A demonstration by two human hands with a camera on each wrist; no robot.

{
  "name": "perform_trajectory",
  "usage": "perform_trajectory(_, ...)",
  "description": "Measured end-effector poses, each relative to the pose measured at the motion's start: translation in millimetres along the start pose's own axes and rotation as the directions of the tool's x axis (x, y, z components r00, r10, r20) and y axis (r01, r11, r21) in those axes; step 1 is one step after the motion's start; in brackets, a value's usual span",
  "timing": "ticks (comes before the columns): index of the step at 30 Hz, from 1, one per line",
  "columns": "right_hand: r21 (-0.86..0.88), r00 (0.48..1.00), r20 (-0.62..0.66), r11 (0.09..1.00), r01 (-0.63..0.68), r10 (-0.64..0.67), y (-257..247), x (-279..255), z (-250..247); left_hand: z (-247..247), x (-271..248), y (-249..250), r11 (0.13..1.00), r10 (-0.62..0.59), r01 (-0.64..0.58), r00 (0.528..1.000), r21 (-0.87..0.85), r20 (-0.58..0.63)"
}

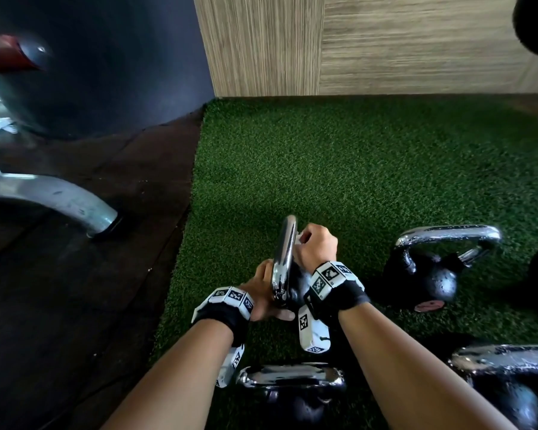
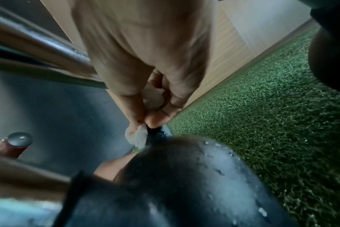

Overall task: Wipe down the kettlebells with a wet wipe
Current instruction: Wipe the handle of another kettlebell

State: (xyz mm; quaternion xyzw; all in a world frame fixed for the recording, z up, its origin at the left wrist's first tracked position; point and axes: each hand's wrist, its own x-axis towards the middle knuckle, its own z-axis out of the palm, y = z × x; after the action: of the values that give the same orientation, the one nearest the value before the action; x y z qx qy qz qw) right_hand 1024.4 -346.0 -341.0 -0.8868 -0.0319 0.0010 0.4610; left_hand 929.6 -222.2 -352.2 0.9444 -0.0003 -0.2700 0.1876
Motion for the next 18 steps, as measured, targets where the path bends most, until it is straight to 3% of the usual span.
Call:
perform_trajectory(3, -0.031, 0.997, 0.074, 0.999, 0.034, -0.031, 0.6, -2.3, -10.9, -3.0, -5.2, 1.0, 1.0, 0.002, -0.001, 0.999, 0.028, -0.045)
perform_trajectory(7, -0.063, 0.944, 0.203, 0.958, 0.278, -0.261, -4.9, -0.5, -40.1, -21.2, -17.7, 4.1, 0.985, 0.125, -0.128, 0.991, -0.116, -0.04)
perform_trajectory(11, -0.204, 0.866, 0.351, 0.874, 0.441, -0.356, -24.2, 4.8, -50.9, -27.8, -45.2, 11.3, 0.979, 0.129, -0.172, 0.937, -0.107, -0.325)
perform_trajectory(14, -0.289, 0.861, 0.345, 0.83, 0.476, -0.374, -31.4, 5.8, -50.2, -33.0, -51.7, 25.5, 0.996, 0.034, -0.067, 0.898, -0.06, -0.439)
perform_trajectory(18, -0.402, 0.894, 0.325, 0.811, 0.425, -0.307, -34.7, 1.4, -57.2, -42.2, -46.5, 40.0, 0.997, -0.069, 0.081, 0.911, 0.012, -0.407)
